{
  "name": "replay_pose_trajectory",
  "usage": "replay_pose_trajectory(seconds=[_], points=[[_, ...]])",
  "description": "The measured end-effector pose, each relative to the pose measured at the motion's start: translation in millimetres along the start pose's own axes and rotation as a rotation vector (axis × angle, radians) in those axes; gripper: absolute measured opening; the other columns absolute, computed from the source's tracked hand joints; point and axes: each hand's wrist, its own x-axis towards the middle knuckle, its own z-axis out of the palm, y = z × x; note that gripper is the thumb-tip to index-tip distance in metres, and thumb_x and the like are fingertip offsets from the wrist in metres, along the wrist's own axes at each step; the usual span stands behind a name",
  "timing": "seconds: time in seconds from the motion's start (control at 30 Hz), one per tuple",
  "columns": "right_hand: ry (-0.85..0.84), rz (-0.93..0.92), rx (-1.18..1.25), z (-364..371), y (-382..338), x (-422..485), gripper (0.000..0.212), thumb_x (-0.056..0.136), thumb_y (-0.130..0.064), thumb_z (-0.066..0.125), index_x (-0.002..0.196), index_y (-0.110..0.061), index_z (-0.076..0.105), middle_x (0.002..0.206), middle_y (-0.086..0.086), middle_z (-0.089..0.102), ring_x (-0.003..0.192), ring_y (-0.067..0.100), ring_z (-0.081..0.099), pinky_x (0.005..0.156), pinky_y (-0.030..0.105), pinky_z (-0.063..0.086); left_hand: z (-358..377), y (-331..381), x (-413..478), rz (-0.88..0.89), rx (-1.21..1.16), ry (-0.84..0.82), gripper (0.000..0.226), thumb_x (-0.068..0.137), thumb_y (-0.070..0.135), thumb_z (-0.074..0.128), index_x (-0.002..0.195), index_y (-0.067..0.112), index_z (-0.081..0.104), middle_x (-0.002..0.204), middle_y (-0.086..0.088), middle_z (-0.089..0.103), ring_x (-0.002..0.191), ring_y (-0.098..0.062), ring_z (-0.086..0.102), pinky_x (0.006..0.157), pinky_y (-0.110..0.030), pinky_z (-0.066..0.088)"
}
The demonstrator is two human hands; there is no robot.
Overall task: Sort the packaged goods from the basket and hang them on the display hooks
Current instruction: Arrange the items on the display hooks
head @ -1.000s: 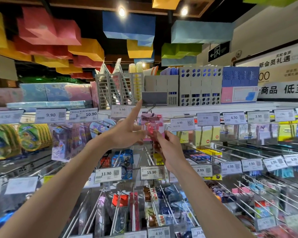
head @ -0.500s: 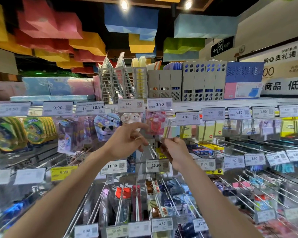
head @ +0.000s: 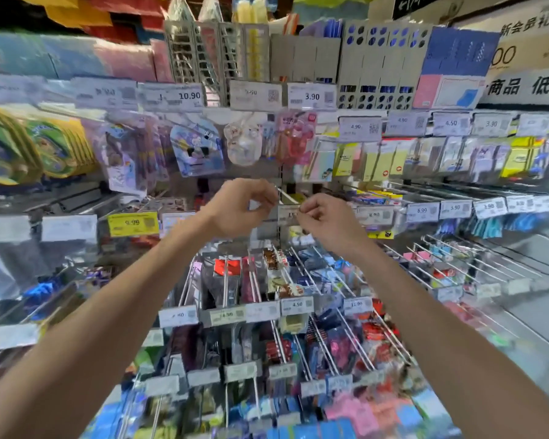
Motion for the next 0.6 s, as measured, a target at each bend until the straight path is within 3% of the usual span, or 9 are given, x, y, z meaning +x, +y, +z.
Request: replay_pose_trajectory(seconds=[0.1, 0.3, 0.43, 0.53, 0.6], points=[[-0.060, -0.005, -0.062, 9, 5, -16, 0.014, 0.096, -0.022, 0.068, 0.104, -0.012, 0.064, 0.086, -0.001, 0.065, 0.075, 0.013, 0.061, 0.068, 0.025, 0.045, 6, 4, -22, 0.029, -0.074, -0.026, 0.022, 0.091, 0.000, 0.067, 0.106, 0.014, 0.076, 0.095, 0.010, 0.074, 0.088, 0.004, 0.069, 0.080, -0.014, 0.054], [-0.232, 0.015, -0.141, 24, 11, -47, 0.019, 0.095, -0.026, 0.068, 0.111, -0.017, 0.063, 0.098, -0.005, 0.065, 0.085, 0.008, 0.061, 0.071, 0.028, 0.043, 23, 9, -69, -0.032, 0.047, -0.237, 0.016, 0.094, 0.010, 0.070, 0.107, 0.016, 0.076, 0.090, 0.012, 0.074, 0.081, 0.001, 0.070, 0.077, -0.019, 0.059], [-0.352, 0.024, -0.122, 32, 14, -63, 0.026, 0.097, -0.026, 0.066, 0.120, -0.014, 0.061, 0.113, 0.012, 0.066, 0.103, 0.028, 0.064, 0.085, 0.042, 0.053, 29, 9, -104, -0.251, 0.116, -0.312, 0.024, 0.095, 0.010, 0.068, 0.119, 0.013, 0.070, 0.095, 0.012, 0.069, 0.090, -0.008, 0.070, 0.084, -0.021, 0.058], [-0.436, -0.043, -0.115, 37, 21, -71, 0.021, 0.098, -0.025, 0.065, 0.117, -0.017, 0.061, 0.109, 0.008, 0.066, 0.096, 0.024, 0.065, 0.074, 0.028, 0.051, 37, 12, -140, -0.425, 0.118, -0.332, 0.020, 0.097, 0.018, 0.067, 0.118, 0.016, 0.067, 0.108, 0.004, 0.069, 0.101, -0.015, 0.068, 0.090, -0.023, 0.056], [-0.497, -0.096, -0.105, 44, 28, -77, 0.017, 0.097, -0.024, 0.066, 0.112, -0.018, 0.062, 0.105, 0.009, 0.066, 0.091, 0.021, 0.063, 0.073, 0.028, 0.050, 46, 22, -166, -0.548, 0.136, -0.310, 0.023, 0.099, 0.021, 0.066, 0.121, 0.016, 0.065, 0.116, 0.001, 0.067, 0.105, -0.015, 0.066, 0.091, -0.022, 0.054]])
